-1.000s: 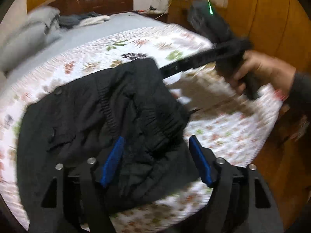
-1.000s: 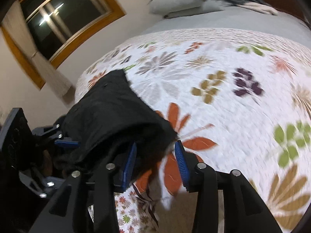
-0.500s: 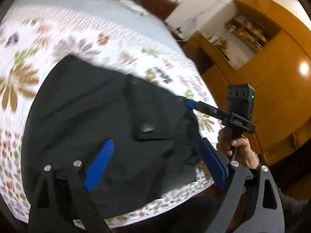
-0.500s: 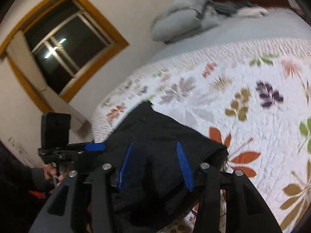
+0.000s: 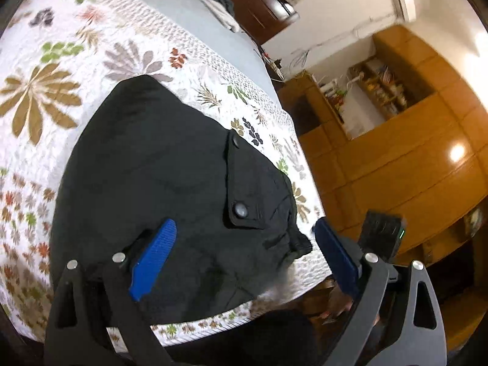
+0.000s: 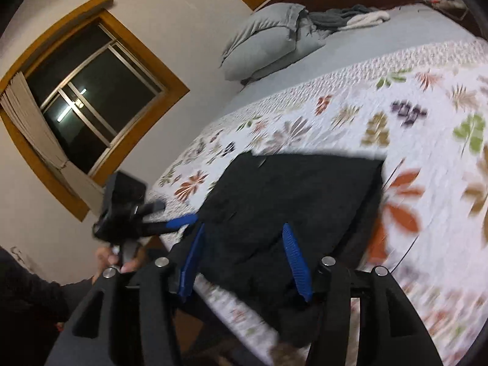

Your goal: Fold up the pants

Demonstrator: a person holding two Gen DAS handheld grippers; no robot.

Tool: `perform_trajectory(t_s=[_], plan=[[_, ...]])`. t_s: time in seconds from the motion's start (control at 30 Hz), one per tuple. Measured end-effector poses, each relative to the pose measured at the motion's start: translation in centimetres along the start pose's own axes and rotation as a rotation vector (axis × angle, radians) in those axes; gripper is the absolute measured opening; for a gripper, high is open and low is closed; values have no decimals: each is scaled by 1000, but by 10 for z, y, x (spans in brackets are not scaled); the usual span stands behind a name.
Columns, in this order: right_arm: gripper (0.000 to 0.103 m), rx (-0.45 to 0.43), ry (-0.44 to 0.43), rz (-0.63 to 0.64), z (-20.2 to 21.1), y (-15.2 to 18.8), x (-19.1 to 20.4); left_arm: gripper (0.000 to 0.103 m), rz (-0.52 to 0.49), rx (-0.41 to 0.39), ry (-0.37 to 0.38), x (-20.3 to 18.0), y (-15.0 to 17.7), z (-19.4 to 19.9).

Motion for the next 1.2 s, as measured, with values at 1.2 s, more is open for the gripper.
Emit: perform_trajectory(t_s=[1.2], plan=[[80,-40,62,-452,-38,-52,-104,96,122,227,14,127,-72,-1]])
Point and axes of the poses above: each gripper's, at about its wrist camera, not at the fingertips, and z roughly against the way its jaws point, x to its left, y to its underside, the point moved 8 cm from there along -z, roughly the way its jaws point, and after that the axes turned 3 degrees about y, right-handed, at the moved point
